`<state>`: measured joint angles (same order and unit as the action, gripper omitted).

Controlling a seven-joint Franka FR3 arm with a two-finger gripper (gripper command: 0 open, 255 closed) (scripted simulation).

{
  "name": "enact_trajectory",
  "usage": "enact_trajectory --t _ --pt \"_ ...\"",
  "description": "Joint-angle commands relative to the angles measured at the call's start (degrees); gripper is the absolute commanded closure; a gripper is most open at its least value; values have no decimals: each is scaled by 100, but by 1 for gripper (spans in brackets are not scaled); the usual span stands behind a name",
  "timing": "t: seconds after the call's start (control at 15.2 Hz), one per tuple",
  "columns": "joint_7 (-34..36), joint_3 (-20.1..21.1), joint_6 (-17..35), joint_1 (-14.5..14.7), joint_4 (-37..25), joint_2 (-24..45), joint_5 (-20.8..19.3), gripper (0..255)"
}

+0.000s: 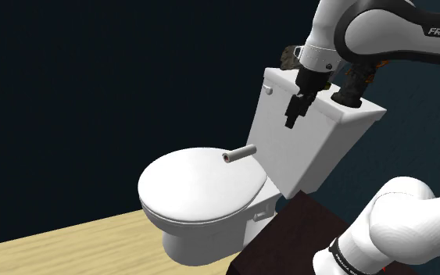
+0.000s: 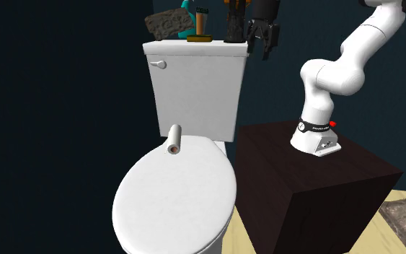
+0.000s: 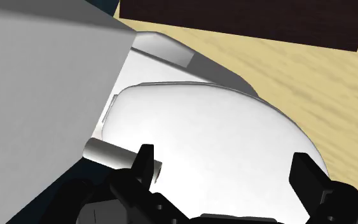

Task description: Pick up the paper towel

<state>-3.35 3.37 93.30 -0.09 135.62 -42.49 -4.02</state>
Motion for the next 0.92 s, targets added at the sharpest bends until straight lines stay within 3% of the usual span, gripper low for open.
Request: enact_trajectory --t 0.0,0.4,0.86 --pt "0 0 0 0 0 0 0 0" --pt "-1471 -794 1005 56 599 300 -448 0" --pt "-3173 -1727 2267 162 789 1247 -810 0"
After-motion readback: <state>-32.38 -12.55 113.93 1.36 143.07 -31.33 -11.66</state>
